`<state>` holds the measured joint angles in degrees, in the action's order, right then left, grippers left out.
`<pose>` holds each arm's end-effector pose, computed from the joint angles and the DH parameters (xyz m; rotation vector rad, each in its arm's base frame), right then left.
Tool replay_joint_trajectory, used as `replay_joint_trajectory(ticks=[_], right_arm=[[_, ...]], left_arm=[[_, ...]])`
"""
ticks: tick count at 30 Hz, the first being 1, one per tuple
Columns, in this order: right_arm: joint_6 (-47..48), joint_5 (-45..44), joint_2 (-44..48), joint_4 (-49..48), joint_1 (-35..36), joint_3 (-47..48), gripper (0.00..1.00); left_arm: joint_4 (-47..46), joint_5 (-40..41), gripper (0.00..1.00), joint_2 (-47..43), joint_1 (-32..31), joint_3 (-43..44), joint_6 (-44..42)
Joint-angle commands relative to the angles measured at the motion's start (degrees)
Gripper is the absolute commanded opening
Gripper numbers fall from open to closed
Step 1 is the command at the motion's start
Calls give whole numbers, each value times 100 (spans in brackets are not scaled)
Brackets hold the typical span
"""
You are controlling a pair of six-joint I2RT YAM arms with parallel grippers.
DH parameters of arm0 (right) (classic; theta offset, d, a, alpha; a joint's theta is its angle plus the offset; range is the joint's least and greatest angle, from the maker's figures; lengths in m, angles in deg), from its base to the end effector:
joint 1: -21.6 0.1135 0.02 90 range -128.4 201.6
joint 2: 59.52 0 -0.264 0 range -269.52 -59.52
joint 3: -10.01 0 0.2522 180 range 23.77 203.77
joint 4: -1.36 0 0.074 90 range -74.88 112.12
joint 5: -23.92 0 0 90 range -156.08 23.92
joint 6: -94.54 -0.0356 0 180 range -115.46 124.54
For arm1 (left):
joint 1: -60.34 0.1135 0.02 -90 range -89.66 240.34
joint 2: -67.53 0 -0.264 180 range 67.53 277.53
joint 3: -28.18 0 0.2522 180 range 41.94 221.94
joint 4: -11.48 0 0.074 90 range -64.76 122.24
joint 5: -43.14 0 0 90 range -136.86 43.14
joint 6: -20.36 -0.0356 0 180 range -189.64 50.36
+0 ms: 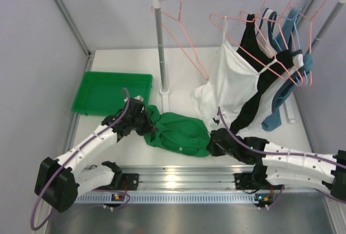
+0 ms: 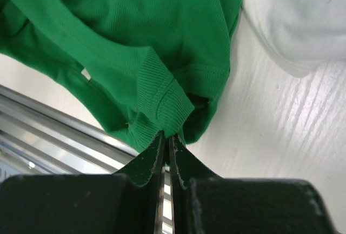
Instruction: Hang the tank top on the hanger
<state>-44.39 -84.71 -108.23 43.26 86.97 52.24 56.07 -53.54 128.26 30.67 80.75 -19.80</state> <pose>0.0803 0.1479 0.2029 -0.1973 2.4244 0.5591 0.1776 -0.1059 0.2209 -0.4097 2.5990 -0.6850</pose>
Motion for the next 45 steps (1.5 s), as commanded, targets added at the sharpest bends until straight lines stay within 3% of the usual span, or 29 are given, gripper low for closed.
replay_joint_trajectory(ticks=[1, 4, 12, 14, 17, 20, 27, 33, 41, 44, 45], right_arm=[[-135, 158, -191, -749, -269, 71, 3], [-47, 158, -306, -696, -436, 167, 5], [164, -44, -227, -99, -507, 607, 27], [225, -53, -43, 24, -507, 704, 32], [305, -123, 203, 260, -507, 870, 52], [357, -333, 318, 743, -507, 1204, 61], [612, -799, 511, 1781, -507, 2179, 61], [1209, -879, 661, 2107, -507, 3234, 61], [2868, -668, -928, 2292, -629, 5728, 64], [3538, -99, -1588, 2083, -1103, 6678, 66], [3661, 495, -1772, 2038, -1540, 7124, 66]], left_arm=[[-903, -246, 0, 132, 23, -22, -53], [-974, -290, 4, 255, 23, 39, -133], [-939, -282, 36, 493, 23, 215, -379], [-903, -247, 39, 457, 23, 267, -440], [-772, -229, 43, 475, 23, 452, -537], [-649, -238, 44, 475, 23, 601, -607], [-324, -9, 45, 352, 23, 979, -757], [-69, 44, 45, 150, 23, 1269, -836], [37, -44, 46, -26, 23, 1550, -810], [125, -35, 46, -52, 23, 1673, -862], [142, -44, 46, -52, 23, 1717, -871]])
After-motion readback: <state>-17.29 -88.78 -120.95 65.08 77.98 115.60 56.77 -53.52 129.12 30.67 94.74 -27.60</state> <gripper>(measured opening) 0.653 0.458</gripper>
